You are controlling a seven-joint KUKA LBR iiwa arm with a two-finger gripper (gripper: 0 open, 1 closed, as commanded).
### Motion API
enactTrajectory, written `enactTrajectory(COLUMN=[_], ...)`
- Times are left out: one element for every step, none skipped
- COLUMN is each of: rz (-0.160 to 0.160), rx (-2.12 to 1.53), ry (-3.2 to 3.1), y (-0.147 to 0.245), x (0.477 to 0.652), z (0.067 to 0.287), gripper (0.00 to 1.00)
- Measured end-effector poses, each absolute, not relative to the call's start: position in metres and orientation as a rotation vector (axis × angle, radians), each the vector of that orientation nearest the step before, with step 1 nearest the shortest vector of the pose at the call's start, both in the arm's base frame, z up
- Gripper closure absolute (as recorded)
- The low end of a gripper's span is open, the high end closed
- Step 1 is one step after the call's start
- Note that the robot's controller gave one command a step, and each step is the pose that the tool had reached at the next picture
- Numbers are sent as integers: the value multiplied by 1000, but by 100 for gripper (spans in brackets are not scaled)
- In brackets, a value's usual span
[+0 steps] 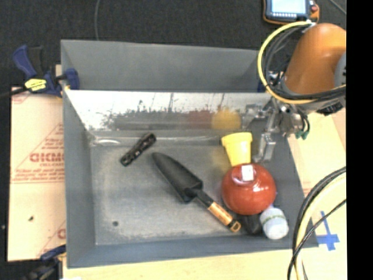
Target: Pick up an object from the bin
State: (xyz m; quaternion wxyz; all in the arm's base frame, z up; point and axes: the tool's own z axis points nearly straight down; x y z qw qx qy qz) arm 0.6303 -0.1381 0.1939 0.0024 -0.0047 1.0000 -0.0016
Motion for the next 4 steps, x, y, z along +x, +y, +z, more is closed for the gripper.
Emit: enactTrajectory(rz=[-5,-11,-7,-15], rx=[-15,-616,54,-433], ry=[3137,3069,3118,3071], y=[-138,-145,-129,-125], x=[630,639,641,627], z=[194,197,134,135], gripper=[0,0,0,0])
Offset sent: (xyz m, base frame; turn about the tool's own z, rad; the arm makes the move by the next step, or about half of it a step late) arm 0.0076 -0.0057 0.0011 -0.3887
